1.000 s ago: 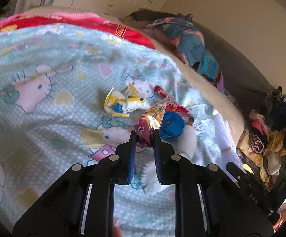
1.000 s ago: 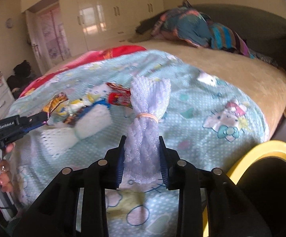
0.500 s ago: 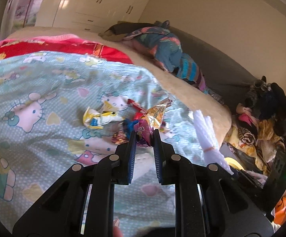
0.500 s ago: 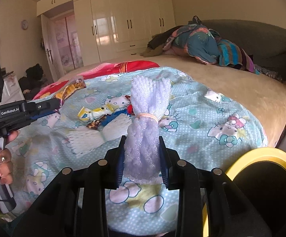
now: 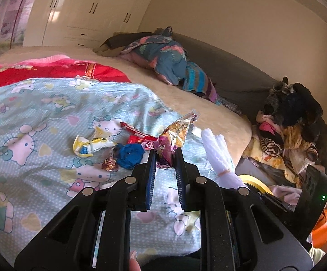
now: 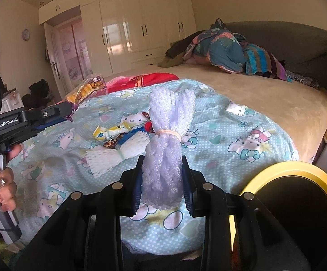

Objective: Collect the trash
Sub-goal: 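Grasp the white mesh bow with the right tool while the left tool grasps a wrapper, then carry both items to the yellow bin and open both tools over it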

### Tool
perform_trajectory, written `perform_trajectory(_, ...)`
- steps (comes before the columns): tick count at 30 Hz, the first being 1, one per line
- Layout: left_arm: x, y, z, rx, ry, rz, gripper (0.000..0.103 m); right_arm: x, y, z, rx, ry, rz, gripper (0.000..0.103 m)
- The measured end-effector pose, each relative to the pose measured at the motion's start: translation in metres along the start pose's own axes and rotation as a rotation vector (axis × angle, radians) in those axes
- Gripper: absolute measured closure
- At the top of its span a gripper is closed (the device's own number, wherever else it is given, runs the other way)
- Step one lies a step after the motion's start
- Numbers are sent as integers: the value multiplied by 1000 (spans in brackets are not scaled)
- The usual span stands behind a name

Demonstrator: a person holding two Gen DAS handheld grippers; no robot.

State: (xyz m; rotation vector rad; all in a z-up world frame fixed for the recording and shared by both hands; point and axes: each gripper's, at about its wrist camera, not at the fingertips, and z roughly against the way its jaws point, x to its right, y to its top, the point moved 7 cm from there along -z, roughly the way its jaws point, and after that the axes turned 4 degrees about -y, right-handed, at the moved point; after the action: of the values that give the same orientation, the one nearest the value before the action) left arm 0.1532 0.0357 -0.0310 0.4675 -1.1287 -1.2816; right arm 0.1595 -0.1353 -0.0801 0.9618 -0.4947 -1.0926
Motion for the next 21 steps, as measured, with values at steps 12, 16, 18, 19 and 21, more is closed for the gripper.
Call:
perform_trajectory(12, 29, -1, 5, -5, -47, -53, 91, 13, 7, 23, 31, -25, -27, 74)
perform_trajectory(16, 36, -2, 6, -9, -59, -64, 91, 25, 9, 31, 36, -52, -44, 74)
perform_trajectory(18, 40, -3, 7, -11, -67, -73, 91, 29, 10, 34, 40, -63, -51, 74)
perform_trajectory(19, 42, -3, 7, -13, -70, -76, 91, 32, 11, 36, 41, -71, -56, 74)
perform_trajectory(21, 47, -5, 7, -16, -79, -84, 91, 39, 10, 39, 42, -87, -65, 74)
